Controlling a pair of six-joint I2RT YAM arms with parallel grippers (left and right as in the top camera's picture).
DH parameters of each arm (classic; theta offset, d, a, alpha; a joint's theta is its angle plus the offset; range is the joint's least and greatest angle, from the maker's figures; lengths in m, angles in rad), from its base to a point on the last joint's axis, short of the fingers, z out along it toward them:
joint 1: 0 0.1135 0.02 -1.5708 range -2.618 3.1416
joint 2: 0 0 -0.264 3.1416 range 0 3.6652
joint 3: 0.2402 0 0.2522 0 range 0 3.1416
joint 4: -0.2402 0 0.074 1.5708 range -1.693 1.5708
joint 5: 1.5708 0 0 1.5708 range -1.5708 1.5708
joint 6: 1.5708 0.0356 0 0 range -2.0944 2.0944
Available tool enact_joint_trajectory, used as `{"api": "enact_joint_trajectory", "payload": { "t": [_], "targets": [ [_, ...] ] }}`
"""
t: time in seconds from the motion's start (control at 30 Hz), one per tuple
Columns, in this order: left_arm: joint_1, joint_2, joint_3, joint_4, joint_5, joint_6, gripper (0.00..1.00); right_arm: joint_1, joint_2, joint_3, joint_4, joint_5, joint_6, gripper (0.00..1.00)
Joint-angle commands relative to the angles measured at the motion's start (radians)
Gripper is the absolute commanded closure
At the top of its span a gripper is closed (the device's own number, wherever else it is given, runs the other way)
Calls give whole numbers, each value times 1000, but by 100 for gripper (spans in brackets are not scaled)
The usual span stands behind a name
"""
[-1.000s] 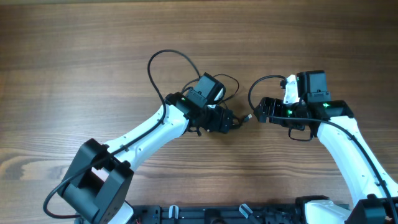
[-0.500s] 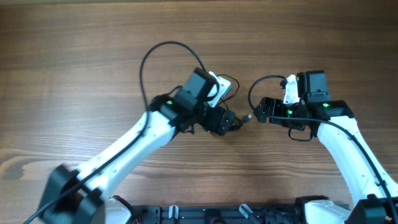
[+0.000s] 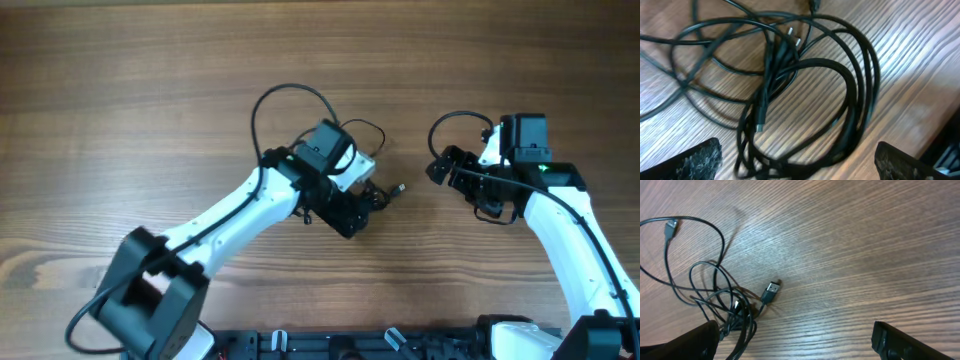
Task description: Untangle cables
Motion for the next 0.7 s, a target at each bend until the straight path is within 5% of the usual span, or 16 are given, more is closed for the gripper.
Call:
{"api": "enact_joint_trajectory", "payload": {
  "t": [0.0, 0.1, 0.2, 0.3, 0.5, 0.67],
  "targets": [
    [-11, 81, 1, 56, -89, 45, 0, -7, 7, 19, -1, 1, 18, 0],
    [-10, 94, 1, 112, -222, 22, 4, -7, 7, 19, -3, 2, 17, 0],
    [-2, 79, 2, 162, -298, -68, 55, -7, 7, 19, -5, 1, 9, 0],
    [1, 50, 3, 162, -281, -159, 84, -6, 7, 19, -8, 1, -9, 0],
    [19, -40, 4, 227, -106, -349, 94, -6, 7, 19, -14, -128, -160, 0],
    [102, -111, 4, 351, 150, -538, 95, -6, 7, 19, 5, -419, -358, 0]
  ]
}}
